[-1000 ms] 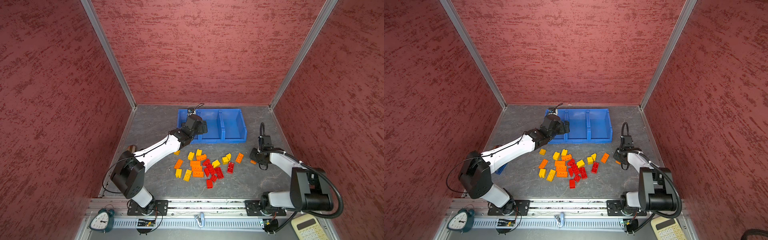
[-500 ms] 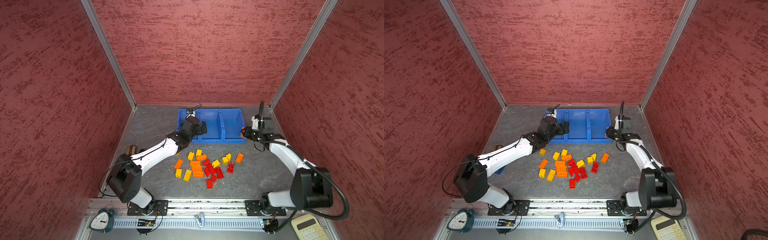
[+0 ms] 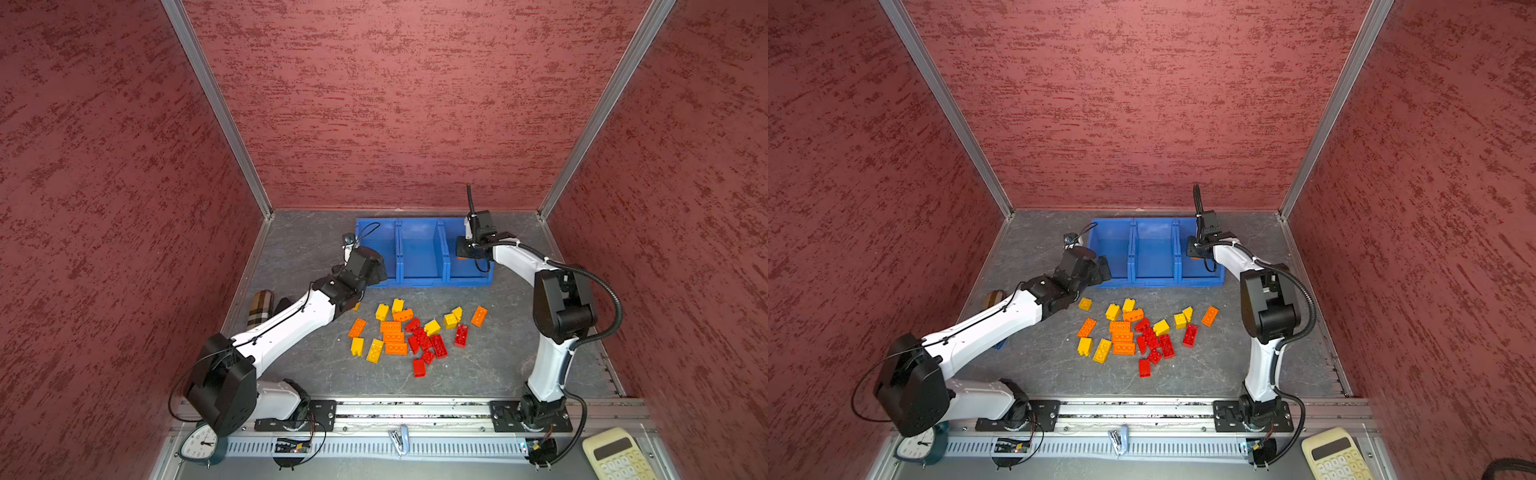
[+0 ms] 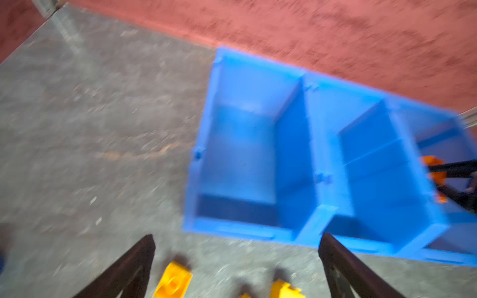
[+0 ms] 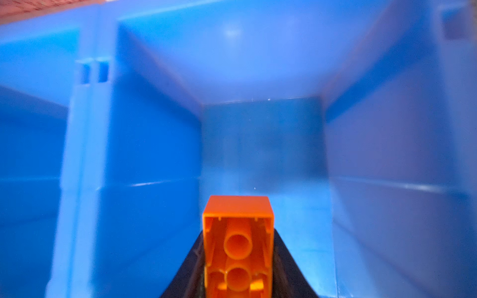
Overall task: Sort the legos into containers by color
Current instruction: 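Drop the orange brick into the nearest bin compartment while the left gripper lowers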
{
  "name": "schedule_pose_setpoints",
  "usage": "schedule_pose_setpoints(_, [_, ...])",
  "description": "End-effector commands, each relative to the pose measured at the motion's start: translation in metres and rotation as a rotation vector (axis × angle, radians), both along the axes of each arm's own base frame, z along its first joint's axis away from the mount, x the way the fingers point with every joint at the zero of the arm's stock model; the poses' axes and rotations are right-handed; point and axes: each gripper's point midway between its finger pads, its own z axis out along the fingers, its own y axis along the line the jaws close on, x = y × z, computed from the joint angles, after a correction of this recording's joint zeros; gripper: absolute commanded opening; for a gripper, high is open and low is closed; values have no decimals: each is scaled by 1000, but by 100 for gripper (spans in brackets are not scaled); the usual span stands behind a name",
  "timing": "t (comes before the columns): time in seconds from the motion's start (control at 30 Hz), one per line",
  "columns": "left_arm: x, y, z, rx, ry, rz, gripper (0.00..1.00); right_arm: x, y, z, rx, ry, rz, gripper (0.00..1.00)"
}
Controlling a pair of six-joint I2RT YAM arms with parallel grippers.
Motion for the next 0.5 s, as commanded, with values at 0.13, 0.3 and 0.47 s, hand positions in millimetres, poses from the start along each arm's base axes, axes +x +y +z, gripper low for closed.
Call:
schedule_pose_setpoints(0.13, [-39,33,-43,-21,169,71,99,-5,4,41,-11,-50,16,56])
schedule_pose_setpoints(0.3, [-53,27,-74,-77,283,22,100,-20,11,81,78,-143,11,70])
schedule_pose_setpoints(0.47, [-55,20,-110,-105,415,-98,100,-36,8,127,164,-375,2,99])
